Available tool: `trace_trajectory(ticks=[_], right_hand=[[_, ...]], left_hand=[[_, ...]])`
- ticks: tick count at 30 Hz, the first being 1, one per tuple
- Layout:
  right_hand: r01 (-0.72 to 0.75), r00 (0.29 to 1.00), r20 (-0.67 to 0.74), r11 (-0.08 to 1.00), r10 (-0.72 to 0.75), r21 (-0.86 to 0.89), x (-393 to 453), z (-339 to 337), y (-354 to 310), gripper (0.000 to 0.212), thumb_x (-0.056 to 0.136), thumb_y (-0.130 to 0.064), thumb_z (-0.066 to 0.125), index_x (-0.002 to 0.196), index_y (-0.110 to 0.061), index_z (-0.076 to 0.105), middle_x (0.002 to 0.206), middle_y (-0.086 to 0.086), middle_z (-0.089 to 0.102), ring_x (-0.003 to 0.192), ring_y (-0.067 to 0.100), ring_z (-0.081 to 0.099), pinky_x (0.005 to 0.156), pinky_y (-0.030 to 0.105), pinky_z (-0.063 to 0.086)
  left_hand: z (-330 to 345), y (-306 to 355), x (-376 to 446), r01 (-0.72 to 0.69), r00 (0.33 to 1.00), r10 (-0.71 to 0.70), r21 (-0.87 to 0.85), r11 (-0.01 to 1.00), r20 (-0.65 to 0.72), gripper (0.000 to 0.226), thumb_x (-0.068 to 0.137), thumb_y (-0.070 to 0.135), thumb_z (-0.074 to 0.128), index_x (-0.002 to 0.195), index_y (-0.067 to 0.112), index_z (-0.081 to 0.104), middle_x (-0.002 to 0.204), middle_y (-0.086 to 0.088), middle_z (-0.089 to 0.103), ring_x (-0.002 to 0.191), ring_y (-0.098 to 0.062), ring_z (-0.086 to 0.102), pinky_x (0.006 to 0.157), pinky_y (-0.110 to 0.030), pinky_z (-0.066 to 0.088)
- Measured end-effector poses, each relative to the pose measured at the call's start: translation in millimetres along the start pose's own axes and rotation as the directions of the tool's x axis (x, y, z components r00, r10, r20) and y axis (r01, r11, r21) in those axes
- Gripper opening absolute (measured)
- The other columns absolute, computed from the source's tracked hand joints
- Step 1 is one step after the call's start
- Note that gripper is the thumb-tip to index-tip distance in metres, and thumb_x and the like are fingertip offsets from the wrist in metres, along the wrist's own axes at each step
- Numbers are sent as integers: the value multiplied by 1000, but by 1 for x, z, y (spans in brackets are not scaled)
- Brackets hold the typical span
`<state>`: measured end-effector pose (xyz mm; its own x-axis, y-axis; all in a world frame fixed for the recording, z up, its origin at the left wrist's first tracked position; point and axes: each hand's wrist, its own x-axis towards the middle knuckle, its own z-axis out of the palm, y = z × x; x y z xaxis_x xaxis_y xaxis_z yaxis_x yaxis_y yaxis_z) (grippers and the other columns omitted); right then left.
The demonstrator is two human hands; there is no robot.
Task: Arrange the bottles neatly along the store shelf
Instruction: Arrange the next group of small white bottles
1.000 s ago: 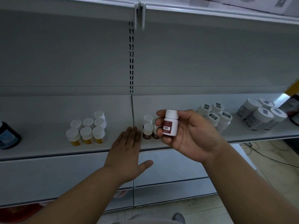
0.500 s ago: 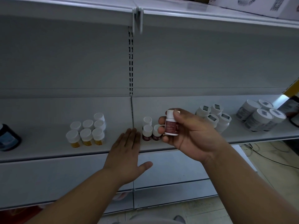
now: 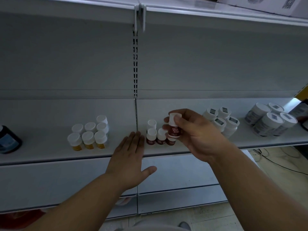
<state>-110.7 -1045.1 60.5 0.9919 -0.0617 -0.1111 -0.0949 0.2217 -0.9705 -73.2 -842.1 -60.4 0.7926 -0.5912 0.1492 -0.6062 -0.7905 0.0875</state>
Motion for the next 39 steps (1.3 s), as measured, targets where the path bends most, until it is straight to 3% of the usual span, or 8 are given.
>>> trace_trajectory(ticks=[3,6,10,17,22,27,35,39], right_hand=[[90,984,-109,914,-144,-396,16,-9,0,13,90,-18,65,100,-25,70,98,-1,72,92,14,66,89,31,51],[59,974,-154,837,-168,-544,33,-17,-3,14,88,-21,68,101,-26,70,97,-5,70,80,5,63,69,14,49],[-55,974,-197,731,-111,-680,55,-27,2,14,86,-22,68,100,-25,68,92,-8,68,81,6,63,70,23,48],[-105,990,-141,649,-3,-753,71,-33,16,13,86,-19,68,97,-26,67,92,-4,68,86,13,63,69,25,50],[-169,985,-115,649,125,-742,72,-36,27,19,84,-19,68,102,-26,68,102,-1,69,96,18,64,87,39,55],[-6,995,-62,549,-84,-836,72,-22,20,21,89,-30,64,109,-29,63,98,-14,60,86,2,57,65,19,44],[176,984,171,253,-44,-951,92,21,11,27,87,-33,66,110,-19,62,104,-8,59,96,11,55,79,25,43],[178,982,186,212,19,-961,99,23,13,20,87,-30,63,104,-18,62,102,-5,59,94,15,57,74,27,43]], left_hand=[[2,-1,0,-12,1000,12,0,1000,25,107,82,84,21,157,8,10,164,-11,4,152,-26,4,115,-31,-15],[1,0,1,19,995,-23,37,999,97,106,82,84,20,153,5,29,159,-15,28,147,-30,26,117,-34,-1],[1,1,2,31,992,-34,29,999,120,106,84,83,21,152,4,30,158,-16,30,146,-30,28,117,-38,7],[3,0,1,43,992,-47,38,998,119,103,85,82,22,148,1,38,153,-17,38,142,-31,37,115,-39,14],[2,0,0,44,990,-50,52,998,128,102,86,81,25,147,1,40,152,-18,40,141,-32,39,114,-40,16],[4,-1,2,36,993,-40,41,999,111,103,85,82,22,148,2,37,153,-17,39,142,-31,37,115,-39,13],[-3,1,0,24,998,-24,5,1000,64,105,85,82,20,155,12,-14,164,-9,-13,151,-24,-14,118,-36,-14],[0,1,0,24,999,-24,-4,1000,43,105,84,82,21,155,11,-10,165,-10,-10,151,-24,-12,117,-35,-15]])
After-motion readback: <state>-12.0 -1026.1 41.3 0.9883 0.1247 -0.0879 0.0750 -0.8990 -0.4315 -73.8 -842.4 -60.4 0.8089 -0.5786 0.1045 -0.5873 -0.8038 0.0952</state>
